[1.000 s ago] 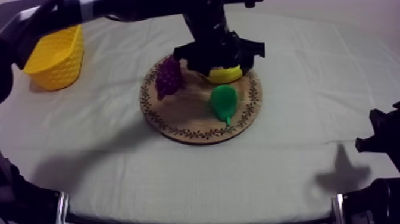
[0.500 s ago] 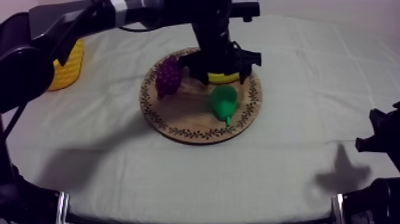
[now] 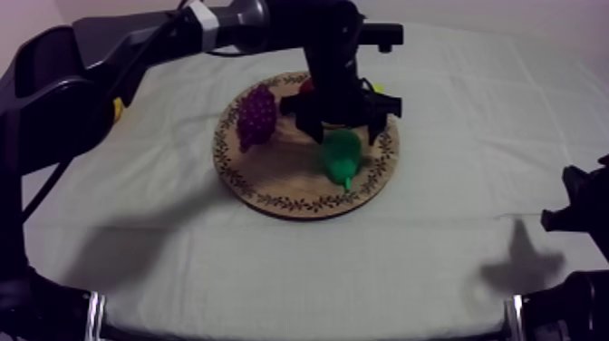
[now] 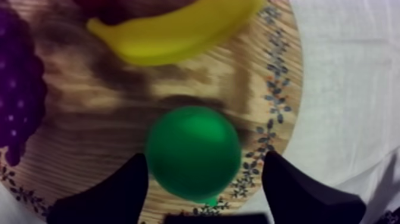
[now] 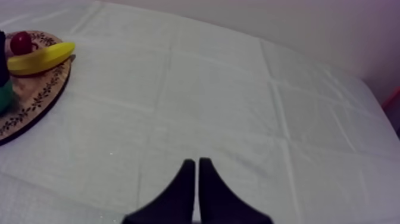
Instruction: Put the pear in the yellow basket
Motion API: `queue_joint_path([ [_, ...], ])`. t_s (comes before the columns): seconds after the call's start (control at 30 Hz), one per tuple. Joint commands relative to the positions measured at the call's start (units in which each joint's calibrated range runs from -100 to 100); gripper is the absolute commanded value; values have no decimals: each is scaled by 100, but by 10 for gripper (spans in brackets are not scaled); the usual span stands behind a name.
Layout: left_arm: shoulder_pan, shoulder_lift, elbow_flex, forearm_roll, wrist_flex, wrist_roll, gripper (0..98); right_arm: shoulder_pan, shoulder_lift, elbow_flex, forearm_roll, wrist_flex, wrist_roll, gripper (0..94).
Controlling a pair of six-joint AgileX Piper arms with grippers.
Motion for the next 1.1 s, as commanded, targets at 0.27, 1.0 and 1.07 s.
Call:
queue_joint_path([
  [0.27, -70, 125, 141, 189, 69, -58, 785, 0, -1, -1, 0, 0, 3, 3],
  [1.0, -16, 538, -336, 345, 463, -144, 558, 0, -1, -1, 0, 0, 5, 3],
  [1.07, -12, 536, -335, 345, 466, -168, 536, 0, -1, -1, 0, 0, 6, 3],
])
